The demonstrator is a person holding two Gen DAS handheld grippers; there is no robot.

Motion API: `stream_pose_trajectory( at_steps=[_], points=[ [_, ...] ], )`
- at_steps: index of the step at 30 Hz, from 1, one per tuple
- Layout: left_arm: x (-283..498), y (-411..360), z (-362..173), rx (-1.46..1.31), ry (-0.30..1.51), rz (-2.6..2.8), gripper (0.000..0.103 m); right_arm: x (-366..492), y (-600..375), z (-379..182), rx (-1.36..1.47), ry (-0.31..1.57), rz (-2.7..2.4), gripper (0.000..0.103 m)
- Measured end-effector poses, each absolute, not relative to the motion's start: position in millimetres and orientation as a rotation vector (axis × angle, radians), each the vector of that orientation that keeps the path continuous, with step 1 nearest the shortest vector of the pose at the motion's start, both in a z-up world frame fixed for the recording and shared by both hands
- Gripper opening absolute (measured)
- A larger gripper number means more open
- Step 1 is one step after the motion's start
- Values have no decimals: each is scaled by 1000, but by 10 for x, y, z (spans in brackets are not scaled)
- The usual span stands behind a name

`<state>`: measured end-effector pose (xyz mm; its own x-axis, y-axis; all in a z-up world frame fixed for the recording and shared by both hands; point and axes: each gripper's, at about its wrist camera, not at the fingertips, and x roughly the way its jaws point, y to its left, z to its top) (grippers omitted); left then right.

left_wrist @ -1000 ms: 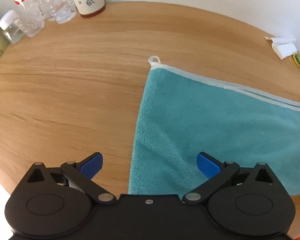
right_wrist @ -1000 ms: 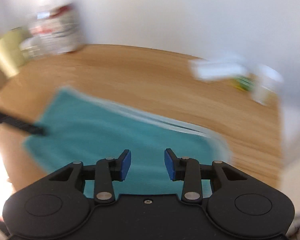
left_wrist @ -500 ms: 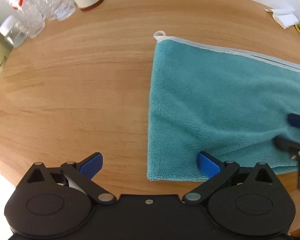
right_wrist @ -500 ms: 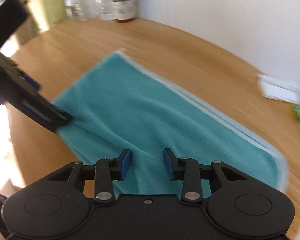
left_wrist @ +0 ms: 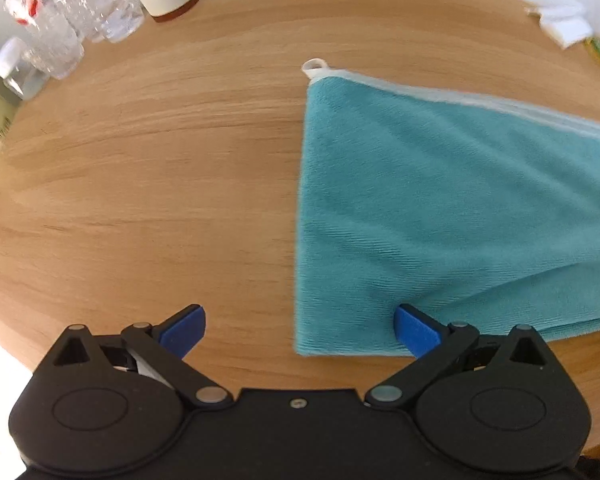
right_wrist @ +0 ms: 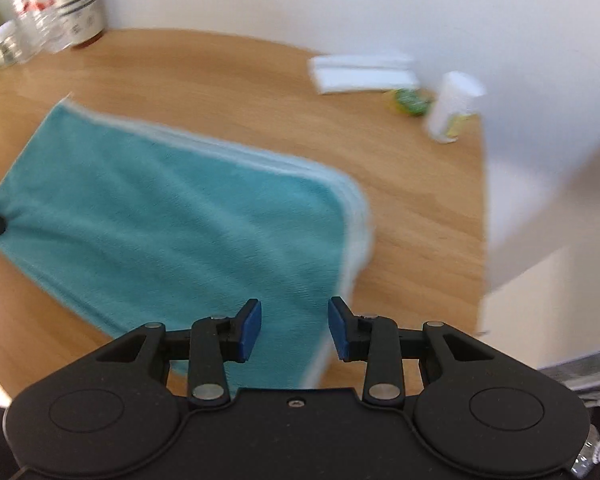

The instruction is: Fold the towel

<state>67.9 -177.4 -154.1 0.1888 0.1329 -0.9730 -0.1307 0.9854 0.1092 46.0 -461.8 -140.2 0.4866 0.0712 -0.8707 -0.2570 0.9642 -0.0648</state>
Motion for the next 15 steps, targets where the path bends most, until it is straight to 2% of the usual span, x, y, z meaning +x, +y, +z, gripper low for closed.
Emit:
stream_pose_trajectory(
  at_steps=[3, 6, 9, 15],
  points=[
    [615, -1805, -1325, -84, 1348, 161, 103, 406, -4704, -1176, -38, 994, 183, 44],
    [526, -1859, -1061, -118, 1313, 150, 103, 258, -4711, -879, 113, 978, 161, 57],
    [448, -1851, -759, -157, 1257, 153, 103, 116, -4674, -652, 203, 1004, 185, 64],
    [281, -1958, -328, -132, 1241, 114, 103, -176, -4417, -305, 146, 1028, 187, 65]
  ],
)
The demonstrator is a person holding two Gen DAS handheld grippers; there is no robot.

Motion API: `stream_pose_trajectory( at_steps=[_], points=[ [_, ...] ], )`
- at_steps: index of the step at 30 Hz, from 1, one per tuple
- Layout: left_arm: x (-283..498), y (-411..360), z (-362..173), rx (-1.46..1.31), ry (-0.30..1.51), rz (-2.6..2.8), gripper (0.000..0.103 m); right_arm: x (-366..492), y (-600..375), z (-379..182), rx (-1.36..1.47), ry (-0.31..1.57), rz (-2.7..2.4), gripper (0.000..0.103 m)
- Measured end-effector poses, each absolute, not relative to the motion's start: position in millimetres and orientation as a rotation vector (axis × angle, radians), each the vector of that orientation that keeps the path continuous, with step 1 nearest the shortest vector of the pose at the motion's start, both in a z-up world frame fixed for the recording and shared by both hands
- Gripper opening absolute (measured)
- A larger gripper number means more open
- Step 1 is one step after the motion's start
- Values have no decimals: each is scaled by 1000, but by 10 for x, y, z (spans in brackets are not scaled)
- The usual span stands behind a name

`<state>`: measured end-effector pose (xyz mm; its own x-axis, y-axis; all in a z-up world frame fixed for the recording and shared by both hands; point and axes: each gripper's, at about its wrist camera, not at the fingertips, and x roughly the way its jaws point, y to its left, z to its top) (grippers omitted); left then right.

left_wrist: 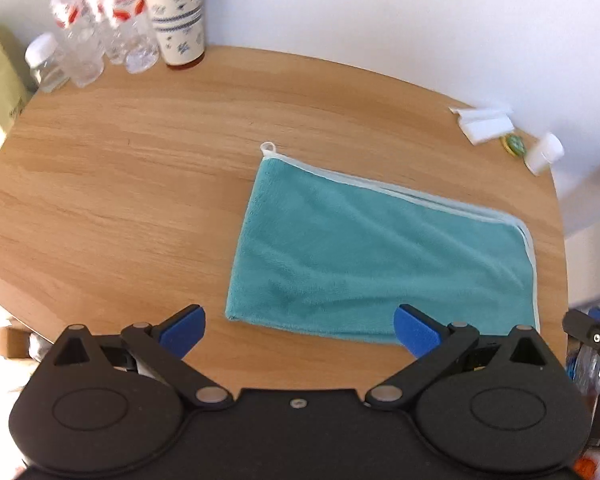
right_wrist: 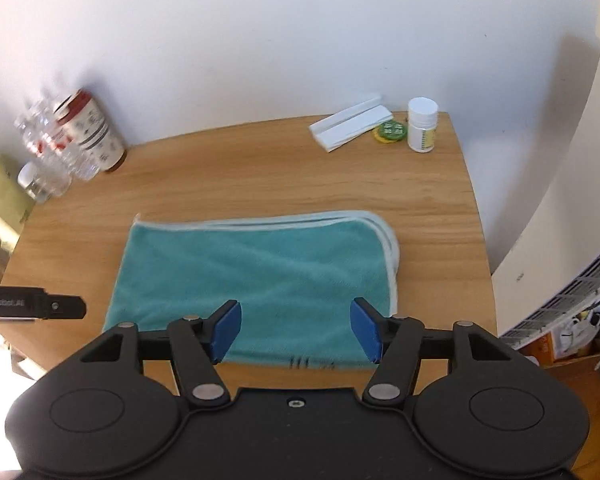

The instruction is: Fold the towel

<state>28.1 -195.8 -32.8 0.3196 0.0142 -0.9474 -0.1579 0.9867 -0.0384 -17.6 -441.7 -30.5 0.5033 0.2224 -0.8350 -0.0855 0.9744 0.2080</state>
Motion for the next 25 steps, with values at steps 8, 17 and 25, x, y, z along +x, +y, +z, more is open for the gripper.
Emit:
stream_pose_trajectory(
  at_steps=[8, 17, 25],
  points=[
    [132, -2003, -11, -30, 1216, 66, 103, -299, -4292, 22, 103, 991, 162, 66],
    [-65, -2121, 36, 15, 1241, 29, 103, -461, -4191, 63, 66, 1003, 146, 67],
    [-123, -2096, 79, 21, 1225, 35, 103, -509, -4219, 80, 111, 999, 133, 67]
  ],
)
